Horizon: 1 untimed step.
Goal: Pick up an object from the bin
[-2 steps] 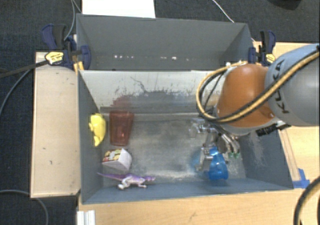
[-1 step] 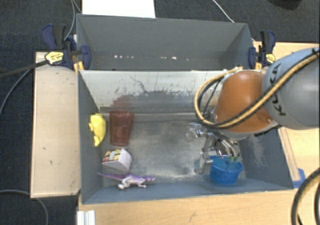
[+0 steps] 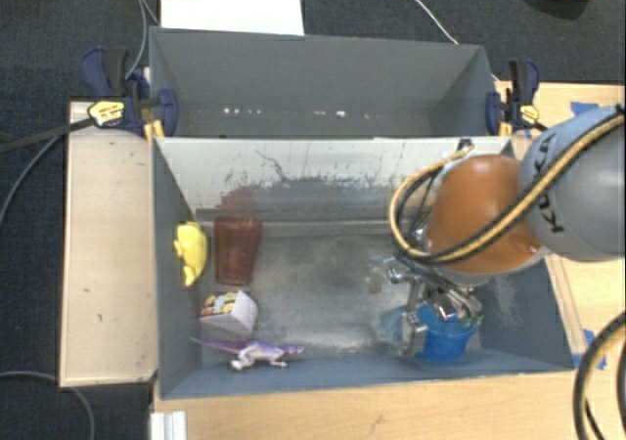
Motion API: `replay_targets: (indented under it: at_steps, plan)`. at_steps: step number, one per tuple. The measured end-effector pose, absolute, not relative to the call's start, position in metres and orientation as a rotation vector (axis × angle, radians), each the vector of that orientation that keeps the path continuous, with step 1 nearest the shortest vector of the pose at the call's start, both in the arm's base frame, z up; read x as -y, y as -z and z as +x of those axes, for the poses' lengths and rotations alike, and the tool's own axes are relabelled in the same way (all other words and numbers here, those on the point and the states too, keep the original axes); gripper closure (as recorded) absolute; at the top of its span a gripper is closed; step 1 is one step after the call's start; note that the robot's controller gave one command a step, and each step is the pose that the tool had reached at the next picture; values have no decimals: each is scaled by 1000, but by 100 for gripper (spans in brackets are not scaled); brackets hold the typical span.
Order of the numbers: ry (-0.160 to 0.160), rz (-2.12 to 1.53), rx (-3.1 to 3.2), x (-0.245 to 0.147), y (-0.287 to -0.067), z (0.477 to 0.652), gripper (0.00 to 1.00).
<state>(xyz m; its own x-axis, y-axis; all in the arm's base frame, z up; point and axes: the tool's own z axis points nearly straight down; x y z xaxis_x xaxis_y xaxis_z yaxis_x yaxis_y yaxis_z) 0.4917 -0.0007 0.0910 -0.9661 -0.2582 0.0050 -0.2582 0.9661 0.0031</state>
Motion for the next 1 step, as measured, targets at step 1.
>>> replay_targets:
  at_steps: [1]
  plan:
    - [0, 118, 3144, -40, -92, 531, 0]
